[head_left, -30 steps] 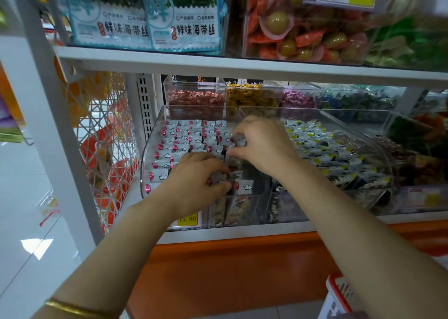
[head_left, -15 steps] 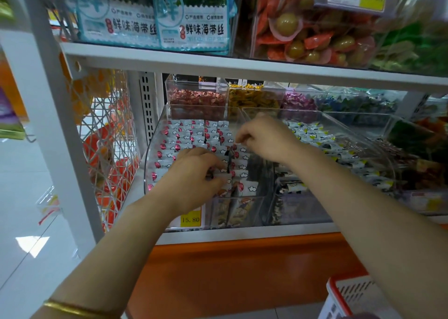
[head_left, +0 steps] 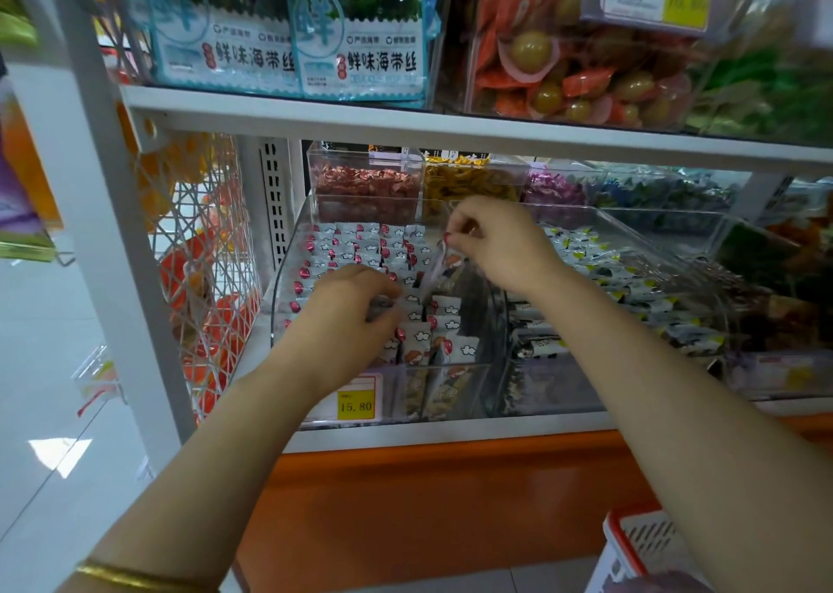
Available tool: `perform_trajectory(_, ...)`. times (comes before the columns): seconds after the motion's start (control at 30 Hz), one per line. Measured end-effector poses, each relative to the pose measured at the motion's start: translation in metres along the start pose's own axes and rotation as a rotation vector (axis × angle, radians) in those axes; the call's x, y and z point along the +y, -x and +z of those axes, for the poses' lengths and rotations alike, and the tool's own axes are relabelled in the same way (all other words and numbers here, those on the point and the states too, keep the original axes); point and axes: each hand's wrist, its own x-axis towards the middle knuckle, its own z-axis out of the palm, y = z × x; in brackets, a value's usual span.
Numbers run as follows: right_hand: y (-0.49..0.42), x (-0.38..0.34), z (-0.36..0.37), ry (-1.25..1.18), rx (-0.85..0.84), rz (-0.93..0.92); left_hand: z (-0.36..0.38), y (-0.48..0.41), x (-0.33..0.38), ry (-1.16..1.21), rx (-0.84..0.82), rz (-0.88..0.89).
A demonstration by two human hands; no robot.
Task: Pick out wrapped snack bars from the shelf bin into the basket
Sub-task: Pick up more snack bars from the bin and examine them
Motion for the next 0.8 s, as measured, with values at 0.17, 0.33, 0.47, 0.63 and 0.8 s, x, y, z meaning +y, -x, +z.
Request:
perform_trajectory(0.17, 0.037, -0.003, -0.014, -0.231, 0.392, 0.065, -0.003, 0.003, 0.008, 0.16, 0.125, -0.107)
perform_trajectory(0.33, 0.069, -0.015, -0.013, -0.753, 0.393, 0.308, -0.004, 0.011, 0.02, 0.431, 0.034, -0.217)
perform_trajectory(0.47, 0.083, -0.018, -0.006, -1.211, 0.276, 0.437, -0.008, 0.014, 0.021, 0.715, -0.002, -0.347)
perform_trajectory(0.63, 0.087, -0.013, -0.004, -1.628, 0.144, 0.514, -0.01, 0.015, 0.018, 0.846, 0.048, -0.418)
perform_trajectory(0.8, 0.087, -0.017, 0.002, -1.643, 0.137, 0.528, -0.011, 0.015, 0.012, 0.958, 0.062, -0.525)
